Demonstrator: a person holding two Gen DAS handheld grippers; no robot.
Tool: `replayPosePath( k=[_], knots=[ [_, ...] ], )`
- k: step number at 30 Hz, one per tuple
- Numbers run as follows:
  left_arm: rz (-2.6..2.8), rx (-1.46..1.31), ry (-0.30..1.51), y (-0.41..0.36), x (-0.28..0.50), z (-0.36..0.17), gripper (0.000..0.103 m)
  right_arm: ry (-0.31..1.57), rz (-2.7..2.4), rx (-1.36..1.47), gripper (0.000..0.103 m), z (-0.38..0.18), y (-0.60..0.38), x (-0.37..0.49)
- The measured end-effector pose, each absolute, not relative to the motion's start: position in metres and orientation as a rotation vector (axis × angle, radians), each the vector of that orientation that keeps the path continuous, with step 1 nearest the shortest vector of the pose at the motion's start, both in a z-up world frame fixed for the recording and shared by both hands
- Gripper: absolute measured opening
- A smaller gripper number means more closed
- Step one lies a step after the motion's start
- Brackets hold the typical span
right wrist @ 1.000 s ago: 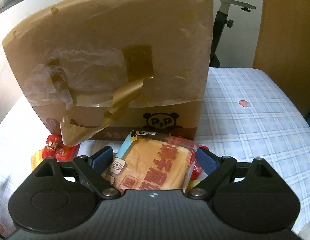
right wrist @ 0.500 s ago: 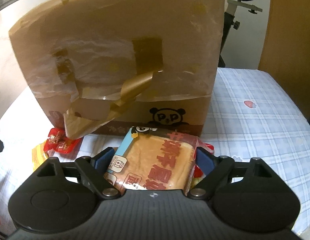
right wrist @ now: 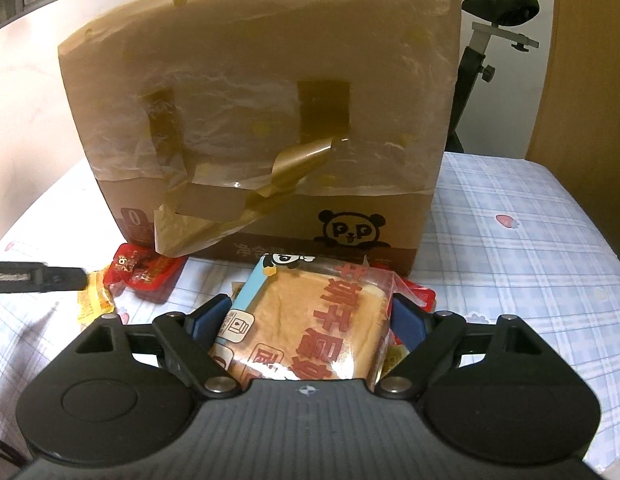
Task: Organize snacks
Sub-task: 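Grasp the bread pastry packet with the right gripper while the left grasps the yellow candy packet, then carry both held packets over the box and open both grippers to drop them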
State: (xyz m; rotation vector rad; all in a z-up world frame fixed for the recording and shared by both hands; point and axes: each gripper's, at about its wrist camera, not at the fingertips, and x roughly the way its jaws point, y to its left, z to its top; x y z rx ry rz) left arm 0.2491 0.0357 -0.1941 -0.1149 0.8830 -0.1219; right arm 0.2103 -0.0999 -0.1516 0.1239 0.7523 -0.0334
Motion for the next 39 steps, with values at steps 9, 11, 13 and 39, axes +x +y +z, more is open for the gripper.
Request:
replayPosePath(
  k=[9,11,13,39],
  knots=[
    [-0.089,0.022,0.873,0.017,0.255,-0.209,0.076,0.74,-0.028,0.141,0.086,-0.153,-0.103,0.208],
    [-0.086,0.033,0.868,0.018,0.254,-0.209,0.074,0.739,-0.026,0.143,0.086,-0.153,-0.103,0.208],
    [-0.078,0.046,0.858,0.021,0.25,-0.207,0.053,0.74,-0.025,0.149,0.086,-0.153,-0.103,0.208],
    [-0.235,-0.009,0.763,0.034,0.179,-0.17,0.045,0.729,0.004,0.131,0.085,-0.146,-0.098,0.193]
  ],
)
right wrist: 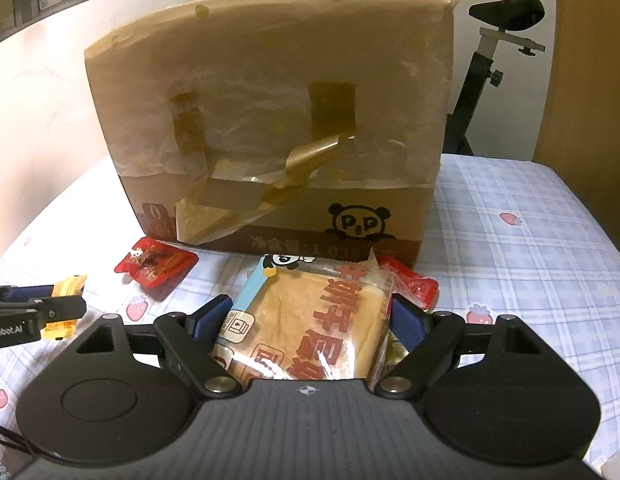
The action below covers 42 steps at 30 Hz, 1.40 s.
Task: Organize snacks
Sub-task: 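Carry both held packets over the box and open both grippers to drop them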
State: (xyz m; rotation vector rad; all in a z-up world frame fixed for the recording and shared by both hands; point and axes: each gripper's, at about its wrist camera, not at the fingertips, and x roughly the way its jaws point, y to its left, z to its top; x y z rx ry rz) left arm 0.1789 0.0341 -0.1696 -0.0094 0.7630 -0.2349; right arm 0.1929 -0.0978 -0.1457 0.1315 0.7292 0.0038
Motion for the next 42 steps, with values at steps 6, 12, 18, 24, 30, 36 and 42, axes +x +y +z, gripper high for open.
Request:
replayPosePath(
  k=[6,12,18,24,30,36,42],
  knots=[
    [-0.266,-0.028,0.72,0.029,0.179,-0.15,0.045,0.703,0.008,0.139,0.085,-0.134,-0.103,0.188],
    [-0.313,-0.033,0.608,0.022,0.178,-0.105,0.045,0.614,0.03,0.152,0.085,-0.1,-0.108,0.182],
    [-0.372,-0.041,0.504,0.013,0.183,-0.063,0.045,0.523,0.052,0.18,0.085,-0.062,-0.115,0.179],
    [-0.395,-0.04,0.441,0.003,0.193,-0.033,0.045,0.445,0.054,0.18,0.085,-0.029,-0.121,0.182],
    [-0.388,-0.023,0.407,-0.012,0.217,-0.008,0.045,0.389,0.07,0.163,0.085,-0.002,-0.129,0.197],
    [-0.415,-0.014,0.401,-0.028,0.262,0.005,0.045,0.335,0.081,0.114,0.085,0.02,-0.135,0.236],
    [-0.386,0.02,0.475,-0.044,0.316,-0.009,0.045,0.335,0.076,0.035,0.085,0.021,-0.14,0.295]
  ],
)
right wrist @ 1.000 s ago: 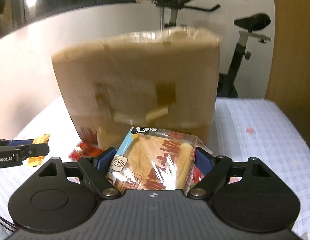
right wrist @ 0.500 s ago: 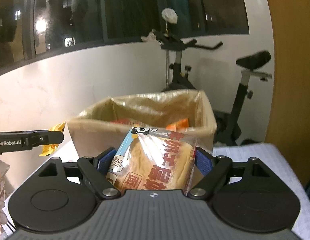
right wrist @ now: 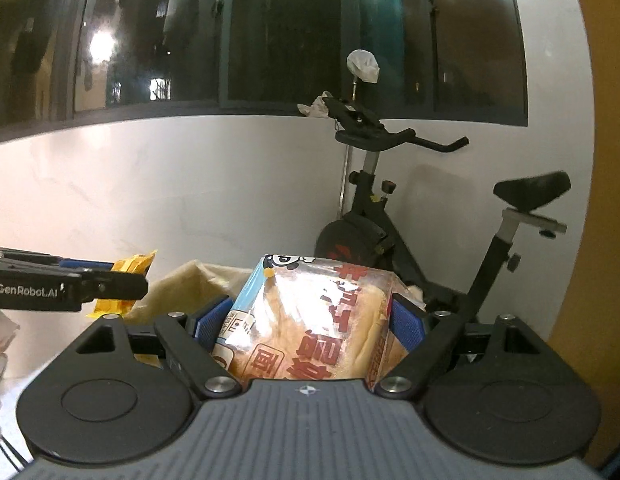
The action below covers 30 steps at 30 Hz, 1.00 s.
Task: Organize snacks
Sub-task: 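Carry both held packets over the box and open both grippers to drop them, then grasp the striped snack bar with the right gripper while the left grasps the red sauce packet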
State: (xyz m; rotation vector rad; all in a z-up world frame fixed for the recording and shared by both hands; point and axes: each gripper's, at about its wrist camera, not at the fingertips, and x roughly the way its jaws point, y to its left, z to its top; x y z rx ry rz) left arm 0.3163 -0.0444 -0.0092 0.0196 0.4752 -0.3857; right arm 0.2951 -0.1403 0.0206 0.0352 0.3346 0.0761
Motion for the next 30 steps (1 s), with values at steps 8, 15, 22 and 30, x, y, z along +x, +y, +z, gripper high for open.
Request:
replayPosePath(
  k=[8,15,22,30],
  knots=[
    [-0.364,0.043,0.544,-0.052,0.356,-0.023,0.06,0.496,0.093,0.074,0.085,-0.012,-0.15,0.359],
    [-0.353,0.035,0.539,-0.047,0.355,-0.022,0.069,0.553,0.096,0.18,0.087,-0.018,-0.161,0.373],
    [-0.329,0.006,0.522,-0.031,0.343,-0.014,0.07,0.512,0.107,0.247,0.095,-0.004,-0.17,0.361],
    [-0.314,-0.013,0.5,-0.003,0.312,0.0,0.07,0.458,0.109,0.203,0.095,0.014,-0.157,0.318]
  ],
)
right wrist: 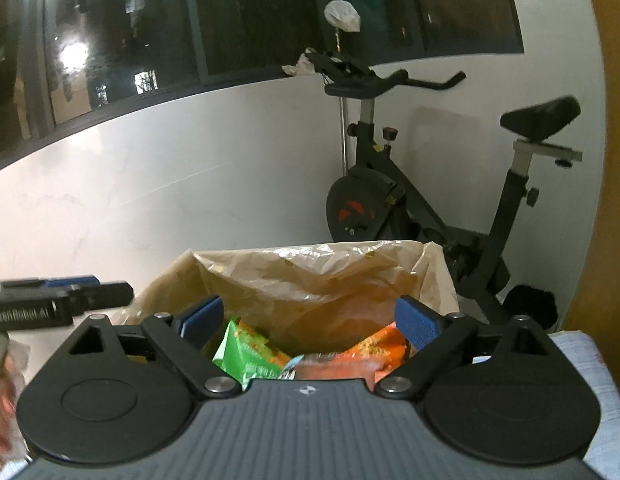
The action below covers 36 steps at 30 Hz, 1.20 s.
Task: Organize snacks
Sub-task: 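Grasp the striped snack bar with the right gripper while the left grasps the red sauce packet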
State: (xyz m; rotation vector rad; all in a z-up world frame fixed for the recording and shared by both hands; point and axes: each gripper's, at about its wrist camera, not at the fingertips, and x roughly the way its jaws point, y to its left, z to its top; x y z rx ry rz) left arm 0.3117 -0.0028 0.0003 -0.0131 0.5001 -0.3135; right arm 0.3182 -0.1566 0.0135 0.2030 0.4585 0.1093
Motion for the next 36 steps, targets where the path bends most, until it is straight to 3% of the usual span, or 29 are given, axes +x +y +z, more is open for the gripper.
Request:
replayPosePath(
  k=[18,30,36],
  knots=[
    [-0.284,-0.003,0.559,0.057,0.241,-0.047,0.07,0.459,0.045,0.119,0.092,-0.033,-0.134,0.221],
    [-0.287,-0.057,0.664,0.055,0.237,-0.103,0.07,0.635,0.069,0.104,0.072,-0.107,-0.108,0.213],
    [-0.28,-0.071,0.707,0.058,0.238,-0.125,0.07,0.757,0.09,0.129,0.07,-0.145,-0.098,0.22]
  ],
)
